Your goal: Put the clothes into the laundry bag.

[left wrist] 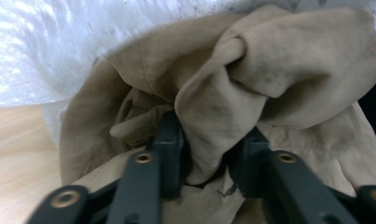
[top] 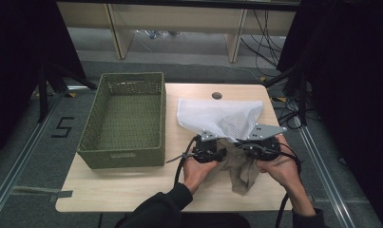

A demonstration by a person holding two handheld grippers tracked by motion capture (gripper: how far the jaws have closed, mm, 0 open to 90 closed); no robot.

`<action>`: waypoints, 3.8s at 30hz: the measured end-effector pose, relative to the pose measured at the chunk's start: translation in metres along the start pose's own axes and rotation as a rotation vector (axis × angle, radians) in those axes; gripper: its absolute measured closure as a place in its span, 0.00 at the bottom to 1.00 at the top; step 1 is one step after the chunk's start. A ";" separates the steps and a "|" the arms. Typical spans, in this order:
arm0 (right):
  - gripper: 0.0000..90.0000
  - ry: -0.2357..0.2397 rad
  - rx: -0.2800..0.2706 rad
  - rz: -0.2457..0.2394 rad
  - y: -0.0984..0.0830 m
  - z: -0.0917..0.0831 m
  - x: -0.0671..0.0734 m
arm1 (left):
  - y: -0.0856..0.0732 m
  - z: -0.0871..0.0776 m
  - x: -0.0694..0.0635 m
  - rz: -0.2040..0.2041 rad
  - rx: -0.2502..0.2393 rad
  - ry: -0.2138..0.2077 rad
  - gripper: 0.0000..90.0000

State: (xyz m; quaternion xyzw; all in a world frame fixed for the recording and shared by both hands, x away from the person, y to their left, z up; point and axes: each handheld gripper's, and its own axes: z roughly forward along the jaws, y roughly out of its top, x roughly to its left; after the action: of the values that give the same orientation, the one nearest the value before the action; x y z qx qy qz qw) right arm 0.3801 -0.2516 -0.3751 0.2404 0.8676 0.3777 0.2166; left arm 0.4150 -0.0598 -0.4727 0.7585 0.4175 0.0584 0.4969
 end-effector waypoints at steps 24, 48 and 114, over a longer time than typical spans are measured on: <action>1.00 0.024 0.012 -0.028 0.001 0.007 0.010 | -0.030 0.001 0.010 0.116 0.112 -0.096 0.87; 1.00 0.040 -0.040 0.014 -0.001 -0.011 0.014 | -0.015 -0.004 -0.005 0.066 -0.074 -0.039 0.74; 0.99 0.052 0.078 0.042 -0.035 0.005 0.018 | -0.037 0.004 -0.002 0.186 0.091 -0.132 0.89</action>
State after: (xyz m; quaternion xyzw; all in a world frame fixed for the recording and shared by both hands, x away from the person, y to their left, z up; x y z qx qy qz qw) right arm 0.3603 -0.2591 -0.4082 0.2567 0.8817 0.3543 0.1768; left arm 0.3942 -0.0584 -0.5032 0.8179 0.3141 0.0353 0.4809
